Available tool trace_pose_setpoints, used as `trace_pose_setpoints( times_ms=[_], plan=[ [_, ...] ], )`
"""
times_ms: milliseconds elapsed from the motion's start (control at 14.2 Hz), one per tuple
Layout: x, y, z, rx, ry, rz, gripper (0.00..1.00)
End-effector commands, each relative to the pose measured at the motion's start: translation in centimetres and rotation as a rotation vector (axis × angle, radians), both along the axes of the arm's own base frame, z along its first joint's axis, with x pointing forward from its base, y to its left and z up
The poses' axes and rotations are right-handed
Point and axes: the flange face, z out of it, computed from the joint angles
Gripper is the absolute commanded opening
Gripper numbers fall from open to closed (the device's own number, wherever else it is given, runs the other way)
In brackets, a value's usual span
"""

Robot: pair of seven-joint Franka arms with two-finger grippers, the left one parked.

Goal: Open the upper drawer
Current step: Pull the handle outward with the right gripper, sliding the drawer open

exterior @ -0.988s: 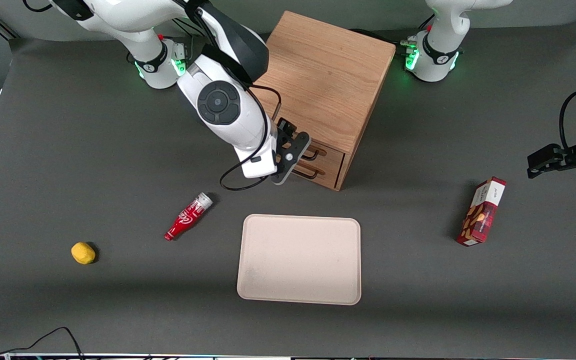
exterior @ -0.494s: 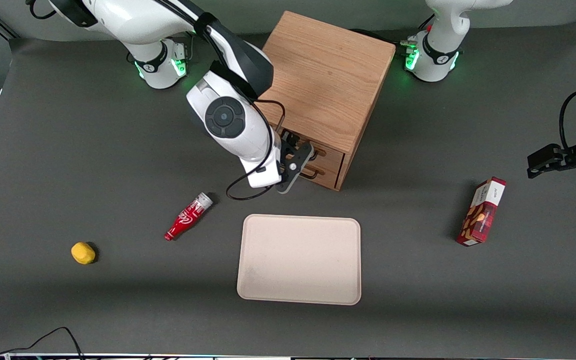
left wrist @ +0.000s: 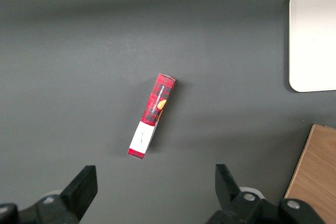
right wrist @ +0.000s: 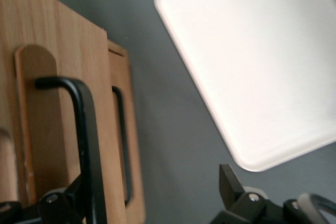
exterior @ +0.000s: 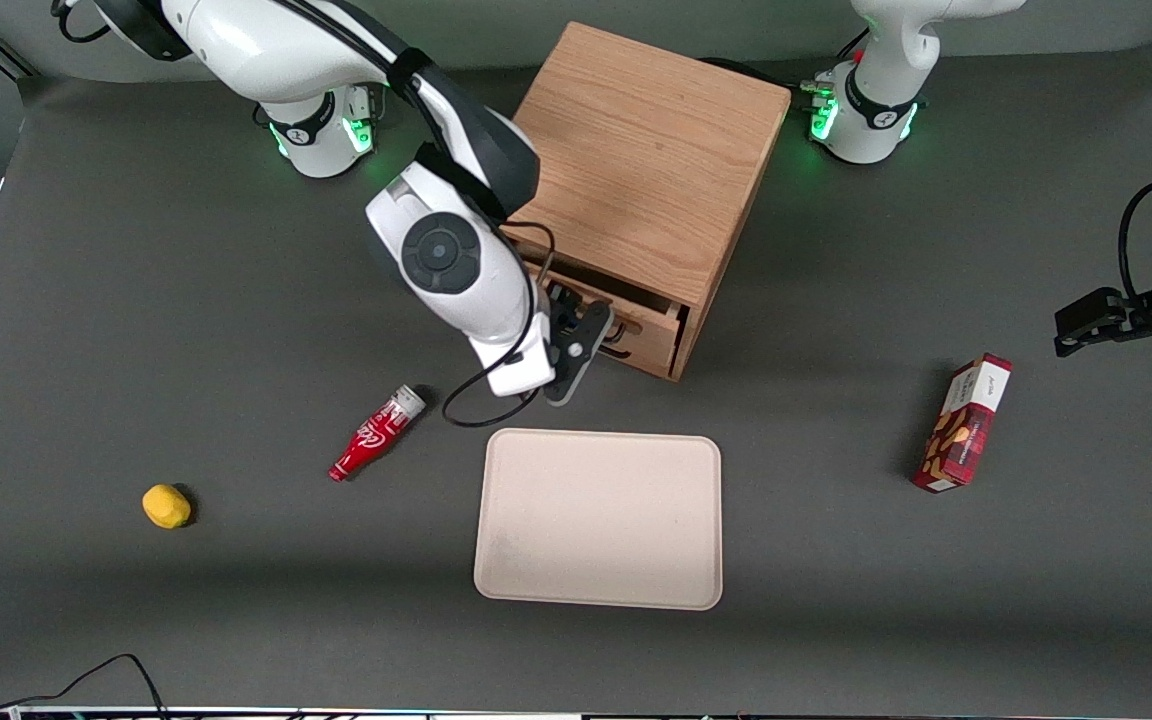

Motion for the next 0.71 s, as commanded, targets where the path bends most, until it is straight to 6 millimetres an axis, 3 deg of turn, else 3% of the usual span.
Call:
trace_pose_setpoints(
  times_ms=[0,353,635],
  plan=[
    [2.3,-1.9,0.6,-0.011,-0.049,0.021,1.0],
    [6.9,-5.4,1.3,-0.02,-0.107,-0.041,1.0],
    [9.7,-7.0,-0.1,-0.04,-0.146,-0.052,1.0]
  ],
)
